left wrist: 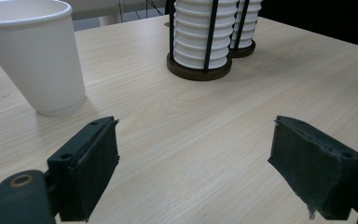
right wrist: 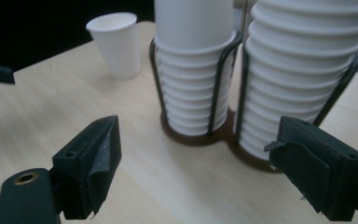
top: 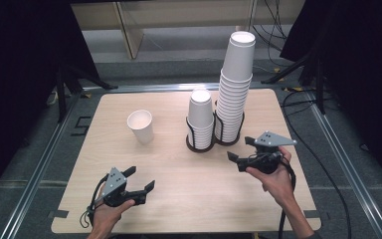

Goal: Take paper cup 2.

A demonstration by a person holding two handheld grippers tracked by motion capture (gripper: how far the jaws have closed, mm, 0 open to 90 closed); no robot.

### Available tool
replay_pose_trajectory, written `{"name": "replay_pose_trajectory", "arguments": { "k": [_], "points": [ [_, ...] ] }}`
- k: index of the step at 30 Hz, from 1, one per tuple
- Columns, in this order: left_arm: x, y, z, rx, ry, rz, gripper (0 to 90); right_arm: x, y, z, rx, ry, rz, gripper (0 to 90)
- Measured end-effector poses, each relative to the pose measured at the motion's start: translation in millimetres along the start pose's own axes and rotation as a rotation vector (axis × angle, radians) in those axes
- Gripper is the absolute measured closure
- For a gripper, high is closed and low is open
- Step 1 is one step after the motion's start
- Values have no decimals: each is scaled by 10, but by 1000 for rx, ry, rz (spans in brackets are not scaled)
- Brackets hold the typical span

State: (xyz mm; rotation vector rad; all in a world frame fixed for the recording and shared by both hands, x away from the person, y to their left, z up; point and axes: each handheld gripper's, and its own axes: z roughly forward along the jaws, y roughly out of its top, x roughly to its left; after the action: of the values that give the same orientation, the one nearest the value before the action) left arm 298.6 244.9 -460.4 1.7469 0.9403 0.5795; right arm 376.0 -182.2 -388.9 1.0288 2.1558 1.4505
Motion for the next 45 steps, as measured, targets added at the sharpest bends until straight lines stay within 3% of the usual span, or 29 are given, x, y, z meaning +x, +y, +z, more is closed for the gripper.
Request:
{"name": "replay_pose_trajectory", "arguments": {
  "k": [3,8,9,11,12,14,19,20,25,26,35,39,45],
  "points": [
    [5,-11,11,-2,-9,2,144,-83,136,-67,-33,-31,-12,157],
    [-10,-24,35,-5,-20,13,144,-166,354,-111,-81,-41,-2,156],
    [-18,-21,35,-4,-19,21,144,-191,405,-121,-96,-63,-23,156],
    [-24,-15,29,4,-24,36,144,-221,502,-146,-90,-73,-5,156],
    [-26,-16,34,0,-27,32,144,-261,550,-143,-108,-84,-28,155],
    [-28,-13,27,14,-19,34,144,-307,636,-150,-117,-98,-27,155],
    [-16,-27,48,7,-20,25,144,-370,819,-145,-135,-68,21,155],
    [-18,-28,46,15,-17,23,144,-389,860,-150,-144,-89,-2,155],
    [-17,-29,54,18,-18,22,144,-409,1067,-172,-171,-83,19,154],
    [-15,-30,55,20,-19,22,144,-427,1115,-181,-183,-95,-7,154],
    [-15,-35,73,14,-26,18,144,-482,1512,-208,-196,-113,-9,154],
    [-18,-32,70,23,-23,19,144,-513,1645,-169,-201,-120,-33,154],
    [-21,-36,83,14,-37,27,144,-562,1779,-54,-183,-136,-5,155]
  ]
}}
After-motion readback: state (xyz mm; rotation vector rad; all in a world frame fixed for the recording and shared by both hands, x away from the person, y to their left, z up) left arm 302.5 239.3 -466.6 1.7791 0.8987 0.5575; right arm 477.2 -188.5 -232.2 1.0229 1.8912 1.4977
